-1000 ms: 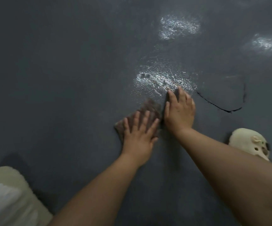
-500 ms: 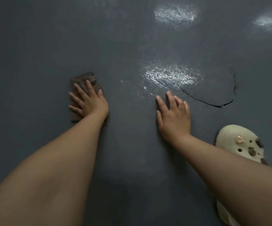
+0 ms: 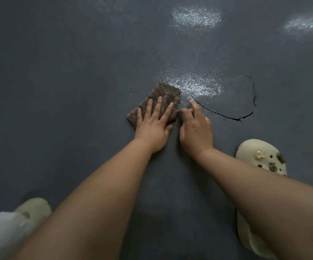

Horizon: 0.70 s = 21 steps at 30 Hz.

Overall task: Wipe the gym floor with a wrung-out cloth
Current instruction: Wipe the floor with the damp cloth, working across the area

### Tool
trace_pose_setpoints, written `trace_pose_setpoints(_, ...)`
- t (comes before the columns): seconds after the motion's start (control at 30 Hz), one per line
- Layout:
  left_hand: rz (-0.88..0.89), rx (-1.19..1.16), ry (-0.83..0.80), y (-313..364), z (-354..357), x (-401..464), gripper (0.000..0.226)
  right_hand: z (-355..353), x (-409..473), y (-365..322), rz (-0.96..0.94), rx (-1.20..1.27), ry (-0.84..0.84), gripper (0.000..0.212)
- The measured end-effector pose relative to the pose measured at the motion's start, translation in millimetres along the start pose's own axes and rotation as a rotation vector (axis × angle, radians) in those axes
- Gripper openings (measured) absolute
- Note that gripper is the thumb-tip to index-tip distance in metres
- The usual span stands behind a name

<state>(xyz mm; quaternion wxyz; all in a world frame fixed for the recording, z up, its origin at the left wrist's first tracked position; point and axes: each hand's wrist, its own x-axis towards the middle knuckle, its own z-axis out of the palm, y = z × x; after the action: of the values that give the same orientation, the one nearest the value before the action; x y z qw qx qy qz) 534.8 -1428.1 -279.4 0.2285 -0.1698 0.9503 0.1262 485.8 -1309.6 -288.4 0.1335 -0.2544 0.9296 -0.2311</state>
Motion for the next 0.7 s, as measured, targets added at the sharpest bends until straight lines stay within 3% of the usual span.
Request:
trace_pose_setpoints(0.07, 0.045, -0.123, 0.007, -4.3, -7.9, -6.1, 0.064, -4.8, 0.9, -7.4, -0.010, -0.021, 0.015, 0.043)
trace_pose_setpoints(0.17, 0.001, -0.395, 0.160, -15.1, -20.6, -11.8, 0.064, -3.5, 4.6, -21.3, -0.128, -0.054, -0.026, 0.045)
trace_pose_setpoints(0.27, -0.173, -0.313, 0.219, -34.9, -25.2, -25.2, 0.061, 6.7, 7.0, -42.5, -0.212, -0.126, -0.139, 0.047)
trace_pose_setpoints(0.37, -0.320, -0.225, 0.106, -56.7, -21.8, -38.7, 0.061, 18.5, 14.3, -58.9, -0.088, -0.223, -0.318, 0.063)
trace_pose_setpoints(0.47, -0.335, -0.191, 0.059, -67.7, -15.6, -43.4, 0.071, 28.1, 24.4, -69.8, -0.025, -0.254, -0.323, 0.074)
trace_pose_setpoints(0.7, -0.372, -0.140, 0.177, -70.9, -10.3, -42.5, 0.098, 41.2, 51.2, -86.6, -0.104, -0.363, -0.315, 0.077)
